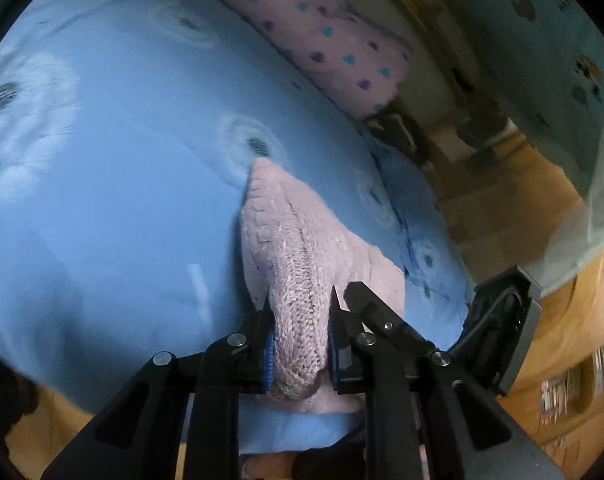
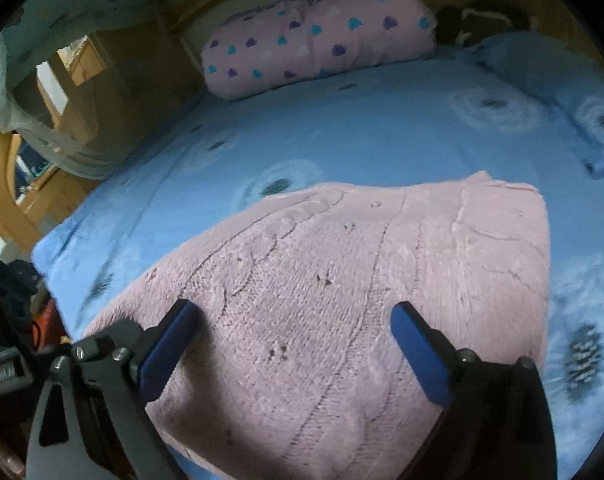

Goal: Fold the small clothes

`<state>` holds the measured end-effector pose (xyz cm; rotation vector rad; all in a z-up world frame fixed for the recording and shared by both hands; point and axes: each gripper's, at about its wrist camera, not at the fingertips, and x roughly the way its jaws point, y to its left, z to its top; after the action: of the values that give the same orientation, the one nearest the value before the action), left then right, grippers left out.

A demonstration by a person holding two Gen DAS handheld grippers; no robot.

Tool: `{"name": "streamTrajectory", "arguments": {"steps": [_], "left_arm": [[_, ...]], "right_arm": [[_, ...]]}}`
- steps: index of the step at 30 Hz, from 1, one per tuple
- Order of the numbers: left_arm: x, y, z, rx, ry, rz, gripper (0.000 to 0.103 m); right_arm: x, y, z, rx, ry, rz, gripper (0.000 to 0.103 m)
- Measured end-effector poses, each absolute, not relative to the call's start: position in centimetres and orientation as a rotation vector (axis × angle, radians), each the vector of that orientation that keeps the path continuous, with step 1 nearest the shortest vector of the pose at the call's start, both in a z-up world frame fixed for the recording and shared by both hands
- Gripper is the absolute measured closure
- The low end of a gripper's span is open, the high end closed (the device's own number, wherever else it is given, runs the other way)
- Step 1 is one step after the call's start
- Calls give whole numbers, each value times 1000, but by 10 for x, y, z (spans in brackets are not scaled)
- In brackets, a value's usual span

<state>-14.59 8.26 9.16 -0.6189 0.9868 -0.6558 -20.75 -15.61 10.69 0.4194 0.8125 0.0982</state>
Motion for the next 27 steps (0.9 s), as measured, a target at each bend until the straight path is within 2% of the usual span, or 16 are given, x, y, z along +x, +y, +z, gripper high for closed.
{"name": "streamTrajectory", "arguments": {"steps": [9, 14, 17, 19, 22, 26, 27], "left_arm": [[-152, 78, 59, -531, 1100, -570, 97], [-153, 76, 60, -512, 1108, -570, 94], [-156, 83, 61, -538, 1118, -517, 78], [-162, 82, 71, -481, 1099, -484, 75], [-173, 79, 100, -367, 979, -461, 72], [-179, 74, 132, -310, 834, -448, 54], [-178, 70, 138, -293, 817, -453, 53]], "right_arm": [[-189, -123, 110, 292, 905, 56, 2], [-189, -126, 134, 188, 862, 12, 4], [-197, -160, 151, 192, 770, -108, 5], [-199, -200, 155, 270, 736, -217, 5], [-199, -265, 127, 510, 824, -257, 4], [-207, -300, 75, 761, 962, -226, 5], [-209, -300, 70, 768, 975, -216, 5]]}}
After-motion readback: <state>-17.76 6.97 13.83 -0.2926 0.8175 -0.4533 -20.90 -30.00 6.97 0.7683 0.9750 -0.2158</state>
